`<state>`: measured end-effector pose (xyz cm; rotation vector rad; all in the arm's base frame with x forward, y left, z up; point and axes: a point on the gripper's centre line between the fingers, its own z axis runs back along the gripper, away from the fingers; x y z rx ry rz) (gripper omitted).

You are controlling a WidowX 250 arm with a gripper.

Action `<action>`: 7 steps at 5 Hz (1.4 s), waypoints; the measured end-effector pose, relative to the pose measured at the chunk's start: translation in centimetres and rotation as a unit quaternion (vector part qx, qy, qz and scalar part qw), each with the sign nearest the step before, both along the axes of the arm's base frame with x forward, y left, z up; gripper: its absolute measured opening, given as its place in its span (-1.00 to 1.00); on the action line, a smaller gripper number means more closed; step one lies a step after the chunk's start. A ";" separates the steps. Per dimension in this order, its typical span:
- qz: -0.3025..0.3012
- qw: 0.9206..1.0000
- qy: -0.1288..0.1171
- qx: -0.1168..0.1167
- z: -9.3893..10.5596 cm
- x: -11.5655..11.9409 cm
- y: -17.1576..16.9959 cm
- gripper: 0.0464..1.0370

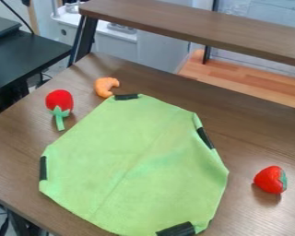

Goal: Put the orange figure on the top of the cloth

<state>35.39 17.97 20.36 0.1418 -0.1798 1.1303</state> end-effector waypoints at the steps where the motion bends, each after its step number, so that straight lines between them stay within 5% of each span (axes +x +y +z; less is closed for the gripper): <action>1: 0.000 1.000 0.020 -0.009 -1.7 0.2 0.1 0.93; 3: -0.003 1.000 0.014 -0.012 -1.8 0.4 0.0 0.93; 4: -0.049 0.997 -0.054 -0.033 -4.7 2.5 0.1 0.93; 5: -0.117 0.985 -0.112 -0.059 -7.0 4.4 0.9 0.93; 6: -0.230 0.963 -0.118 -0.081 -8.3 5.5 0.2 0.93; 7: -0.267 0.955 -0.064 -0.112 -10.4 5.6 0.5 0.93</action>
